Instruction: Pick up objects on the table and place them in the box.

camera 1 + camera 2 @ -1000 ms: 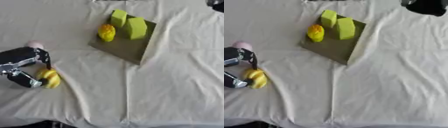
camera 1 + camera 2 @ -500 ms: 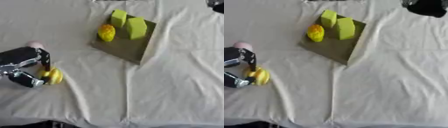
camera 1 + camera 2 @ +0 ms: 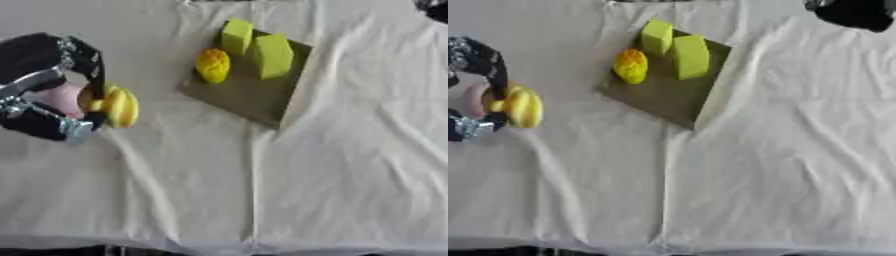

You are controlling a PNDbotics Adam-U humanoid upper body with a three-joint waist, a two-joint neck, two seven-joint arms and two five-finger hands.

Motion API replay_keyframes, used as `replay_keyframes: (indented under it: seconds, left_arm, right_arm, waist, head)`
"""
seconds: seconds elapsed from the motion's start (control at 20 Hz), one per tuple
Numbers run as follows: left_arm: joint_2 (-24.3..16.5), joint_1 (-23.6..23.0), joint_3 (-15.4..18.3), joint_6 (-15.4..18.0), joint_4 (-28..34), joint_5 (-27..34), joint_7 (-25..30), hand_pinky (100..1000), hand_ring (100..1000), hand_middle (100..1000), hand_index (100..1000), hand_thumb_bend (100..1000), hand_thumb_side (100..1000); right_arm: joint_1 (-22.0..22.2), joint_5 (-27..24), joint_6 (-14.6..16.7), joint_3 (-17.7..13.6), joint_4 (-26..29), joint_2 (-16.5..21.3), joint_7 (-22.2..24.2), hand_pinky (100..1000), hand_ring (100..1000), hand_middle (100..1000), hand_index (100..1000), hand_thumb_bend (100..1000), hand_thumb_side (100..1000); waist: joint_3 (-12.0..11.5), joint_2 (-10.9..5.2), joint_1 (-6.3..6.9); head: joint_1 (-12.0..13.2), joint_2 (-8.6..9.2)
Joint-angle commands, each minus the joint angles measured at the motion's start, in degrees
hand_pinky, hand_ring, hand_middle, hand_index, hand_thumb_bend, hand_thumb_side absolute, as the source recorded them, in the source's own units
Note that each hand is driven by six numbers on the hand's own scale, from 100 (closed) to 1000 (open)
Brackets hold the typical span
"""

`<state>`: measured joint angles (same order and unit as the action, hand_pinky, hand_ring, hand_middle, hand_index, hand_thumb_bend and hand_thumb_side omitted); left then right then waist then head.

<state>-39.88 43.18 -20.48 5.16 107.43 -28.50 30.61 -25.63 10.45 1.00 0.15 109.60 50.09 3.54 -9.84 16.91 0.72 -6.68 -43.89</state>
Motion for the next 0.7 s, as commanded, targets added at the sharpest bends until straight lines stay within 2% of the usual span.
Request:
replay_keyframes:
  seconds: [0.05, 0.4, 0.7]
  left_arm:
    - [3.0, 4.0, 0.1, -0.1, -0.3, 1.1, 0.8, 681, 612, 545, 489, 215, 100]
    - [13.0, 11.9, -1.7, 0.8, -8.0, -0.1, 1.3, 686, 607, 544, 496, 163, 100]
    - [22.7, 16.5, -2.4, 2.8, -17.3, -3.4, -0.5, 691, 606, 548, 505, 104, 100]
  right_arm:
    - [-0.6, -0.1, 0.1, -0.7, 0.0, 1.0, 0.2, 948, 971, 816, 872, 100, 187]
    - [-0.6, -0.7, 0.5, -1.0, -0.2, 0.6, 0.3, 951, 973, 817, 872, 100, 209]
    - [-1.5, -1.3, 0.6, -0.9, -0.4, -0.3, 0.7, 953, 973, 817, 872, 100, 217]
  waist:
    - [0.0, -9.69, 0.73]
    - [0.6, -9.58, 0.61]
    - [1.4, -9.47, 0.31]
  head:
    - [-0.3, -0.22]
    - [-0.2, -0.22]
    - [0.4, -0.22]
